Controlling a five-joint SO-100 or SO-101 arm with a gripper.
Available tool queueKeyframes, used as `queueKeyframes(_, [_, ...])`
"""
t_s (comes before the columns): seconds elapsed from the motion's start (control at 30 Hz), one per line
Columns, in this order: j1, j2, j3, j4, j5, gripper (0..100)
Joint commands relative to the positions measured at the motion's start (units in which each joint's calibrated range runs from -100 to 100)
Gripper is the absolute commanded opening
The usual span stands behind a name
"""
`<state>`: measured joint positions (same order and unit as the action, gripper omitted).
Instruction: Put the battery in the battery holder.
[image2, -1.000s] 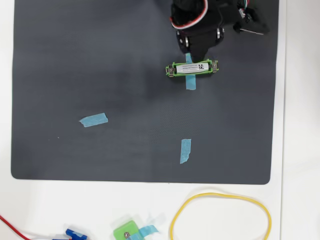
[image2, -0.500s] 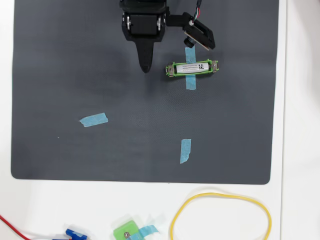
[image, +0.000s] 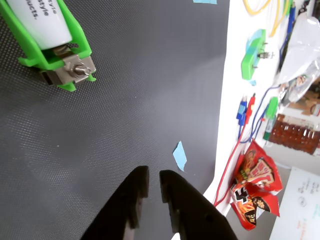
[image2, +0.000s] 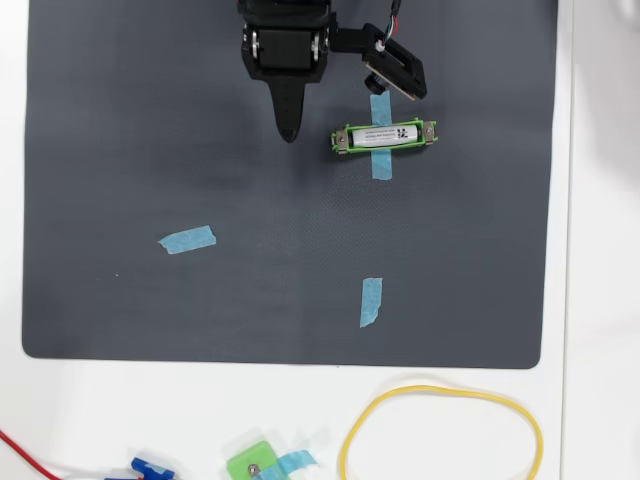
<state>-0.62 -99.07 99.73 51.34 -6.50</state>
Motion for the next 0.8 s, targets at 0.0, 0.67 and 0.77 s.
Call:
queueKeyframes(0.0, [0.9, -0.4, 0.3, 0.2, -0.1, 0])
queueKeyframes(0.67, [0.7, -0.4, 0.3, 0.2, -0.1, 0])
queueKeyframes(0.77, [0.7, -0.4, 0.3, 0.2, -0.1, 0])
